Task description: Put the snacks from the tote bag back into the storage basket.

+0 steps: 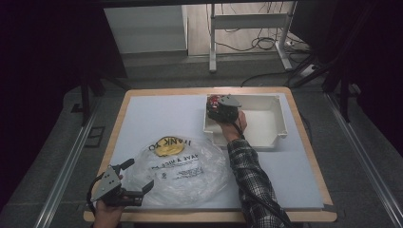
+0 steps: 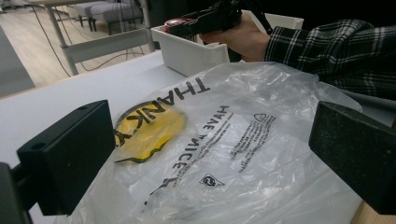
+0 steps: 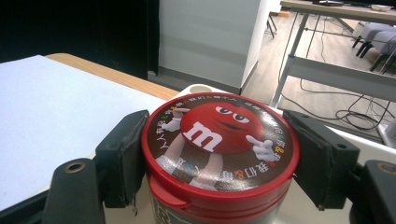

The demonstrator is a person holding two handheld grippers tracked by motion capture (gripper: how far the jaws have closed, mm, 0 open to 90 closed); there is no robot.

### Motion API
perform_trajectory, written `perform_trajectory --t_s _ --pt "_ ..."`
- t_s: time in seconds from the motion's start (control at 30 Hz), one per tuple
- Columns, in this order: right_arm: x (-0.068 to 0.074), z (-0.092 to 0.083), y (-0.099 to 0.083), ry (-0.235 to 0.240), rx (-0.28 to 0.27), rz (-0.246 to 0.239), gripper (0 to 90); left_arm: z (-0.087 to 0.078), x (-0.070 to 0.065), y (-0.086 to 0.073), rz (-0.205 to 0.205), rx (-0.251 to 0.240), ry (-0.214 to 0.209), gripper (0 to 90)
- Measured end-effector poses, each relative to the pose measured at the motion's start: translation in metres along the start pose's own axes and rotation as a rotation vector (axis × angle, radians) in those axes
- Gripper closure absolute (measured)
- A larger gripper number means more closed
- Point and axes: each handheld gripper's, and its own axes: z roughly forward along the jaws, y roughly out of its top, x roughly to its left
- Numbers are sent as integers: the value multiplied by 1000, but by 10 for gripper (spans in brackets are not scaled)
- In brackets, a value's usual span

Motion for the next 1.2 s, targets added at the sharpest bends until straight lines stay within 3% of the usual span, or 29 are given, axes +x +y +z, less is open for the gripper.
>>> perform_trajectory --t_s 1.2 --pt "-7 11 -7 31 75 16 259 -1 0 0 2 -5 1 5"
